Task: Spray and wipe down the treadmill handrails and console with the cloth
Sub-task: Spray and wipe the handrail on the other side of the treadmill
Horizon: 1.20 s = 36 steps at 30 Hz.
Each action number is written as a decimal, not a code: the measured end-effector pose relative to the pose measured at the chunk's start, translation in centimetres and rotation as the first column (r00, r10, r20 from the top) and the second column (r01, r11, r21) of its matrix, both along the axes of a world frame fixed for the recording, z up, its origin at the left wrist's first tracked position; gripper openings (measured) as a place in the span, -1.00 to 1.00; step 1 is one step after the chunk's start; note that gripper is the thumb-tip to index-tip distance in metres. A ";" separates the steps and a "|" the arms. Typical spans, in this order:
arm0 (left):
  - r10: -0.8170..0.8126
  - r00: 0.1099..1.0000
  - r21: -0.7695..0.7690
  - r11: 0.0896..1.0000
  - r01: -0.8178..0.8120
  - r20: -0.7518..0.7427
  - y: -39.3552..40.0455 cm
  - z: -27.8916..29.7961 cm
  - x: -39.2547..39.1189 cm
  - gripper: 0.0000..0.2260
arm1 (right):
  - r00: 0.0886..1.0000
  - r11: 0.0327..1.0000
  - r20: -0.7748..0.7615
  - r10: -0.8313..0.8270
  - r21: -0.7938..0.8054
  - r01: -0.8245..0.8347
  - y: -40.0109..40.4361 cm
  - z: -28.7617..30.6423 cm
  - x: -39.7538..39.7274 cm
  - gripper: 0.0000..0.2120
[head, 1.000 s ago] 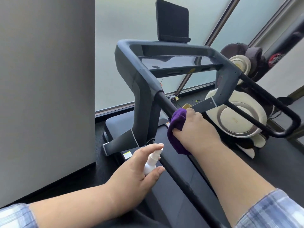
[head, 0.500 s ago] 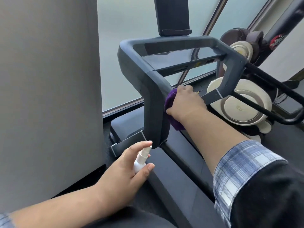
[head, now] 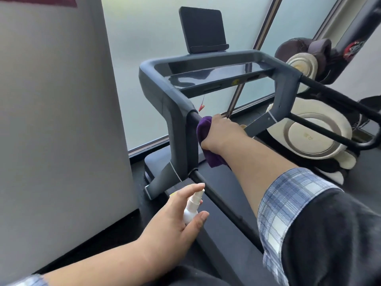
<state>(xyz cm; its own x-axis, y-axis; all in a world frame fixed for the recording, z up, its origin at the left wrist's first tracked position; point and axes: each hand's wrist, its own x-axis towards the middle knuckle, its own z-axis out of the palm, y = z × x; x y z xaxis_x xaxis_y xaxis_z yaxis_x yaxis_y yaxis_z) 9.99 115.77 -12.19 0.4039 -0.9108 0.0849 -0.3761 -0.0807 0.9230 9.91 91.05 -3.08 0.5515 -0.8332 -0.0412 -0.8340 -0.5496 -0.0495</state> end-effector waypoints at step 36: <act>-0.041 0.995 0.015 0.999 0.040 0.086 -0.9 -0.9 -21.8 -0.56 | 0.641 0.974 0.757 -0.124 0.216 -0.067 7.9 -9.0 -35.2 -0.21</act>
